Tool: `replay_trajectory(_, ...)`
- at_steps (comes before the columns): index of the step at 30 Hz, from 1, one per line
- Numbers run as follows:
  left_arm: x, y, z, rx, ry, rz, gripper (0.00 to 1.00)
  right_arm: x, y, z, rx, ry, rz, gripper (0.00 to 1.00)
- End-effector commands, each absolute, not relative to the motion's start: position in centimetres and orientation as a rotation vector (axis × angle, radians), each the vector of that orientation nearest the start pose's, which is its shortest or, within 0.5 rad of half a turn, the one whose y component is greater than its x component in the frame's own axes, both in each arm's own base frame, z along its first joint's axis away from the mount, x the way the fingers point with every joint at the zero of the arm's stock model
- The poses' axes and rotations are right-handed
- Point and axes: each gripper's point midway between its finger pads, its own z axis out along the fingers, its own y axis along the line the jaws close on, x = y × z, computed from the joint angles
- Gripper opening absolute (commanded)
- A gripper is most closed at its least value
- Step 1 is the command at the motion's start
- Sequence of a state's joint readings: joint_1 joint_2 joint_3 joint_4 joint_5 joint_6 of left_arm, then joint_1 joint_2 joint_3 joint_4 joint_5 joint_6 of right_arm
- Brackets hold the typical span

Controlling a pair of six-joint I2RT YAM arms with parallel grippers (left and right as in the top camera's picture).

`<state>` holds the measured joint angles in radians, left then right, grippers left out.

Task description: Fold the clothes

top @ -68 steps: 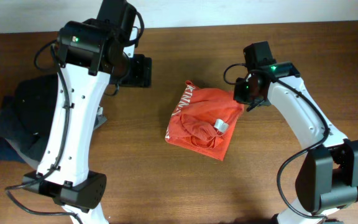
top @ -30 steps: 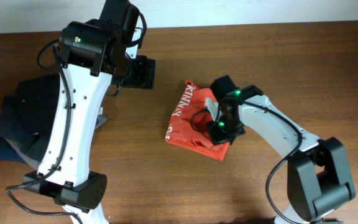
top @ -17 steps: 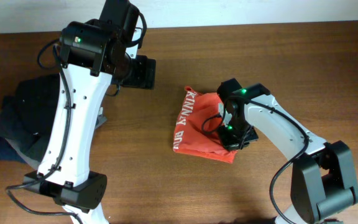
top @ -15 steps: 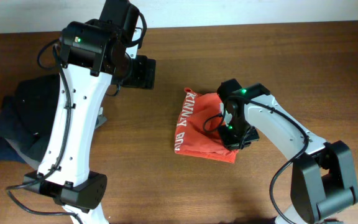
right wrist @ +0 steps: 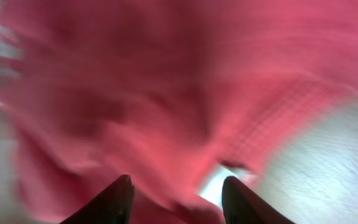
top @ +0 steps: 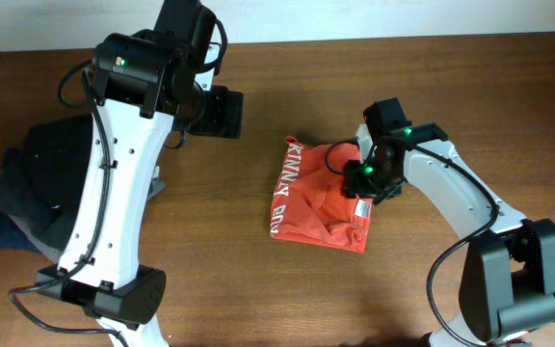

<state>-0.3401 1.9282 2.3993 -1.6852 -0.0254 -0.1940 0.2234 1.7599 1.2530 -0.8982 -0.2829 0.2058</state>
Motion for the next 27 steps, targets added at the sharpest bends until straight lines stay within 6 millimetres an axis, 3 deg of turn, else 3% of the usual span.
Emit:
replay_trajectory(1, 36.6, -12.5, 30.6, 0.212, 2.748, -0.106, 0.92, 32.8, 15.6, 7.6, -0.129, 2.983, 0.685, 0.47)
replay_trajectory(6, 36.6, -12.5, 30.6, 0.212, 2.749, -0.106, 0.92, 32.7, 16.9, 5.4, -0.092, 3.032, 0.725, 0.45)
replay_trajectory(10, 36.6, -12.5, 30.6, 0.212, 2.749, -0.106, 0.92, 32.7, 18.8, 4.8, -0.13, 3.022, 0.855, 0.41)
replay_trajectory(13, 36.6, -12.5, 30.6, 0.212, 2.749, -0.106, 0.92, 32.7, 20.1, 5.1, -0.174, 2.994, 0.909, 0.29)
replay_trajectory(16, 36.6, -12.5, 30.6, 0.212, 2.749, -0.106, 0.92, 32.7, 20.5, 5.1, -0.194, 2.987, 0.909, 0.05)
replay_trajectory(17, 36.6, -12.5, 30.6, 0.212, 2.749, -0.106, 0.92, 32.7, 20.5, 5.1, -0.196, 2.987, 0.909, 0.04)
replay_trajectory(19, 36.6, -12.5, 30.6, 0.212, 2.75, -0.106, 0.92, 33.0, 19.6, 5.1, -0.175, 2.989, 0.859, 0.04)
replay_trajectory(22, 36.6, -12.5, 30.6, 0.234, 2.747, -0.102, 0.92, 33.6, 16.6, 5.4, -0.107, 3.002, 0.686, 0.04)
replay_trajectory(27, 36.7, -12.5, 30.5, 0.237, 2.745, -0.101, 0.93, 34.0, 12.5, 7.6, -0.07, 2.962, 0.532, 0.04)
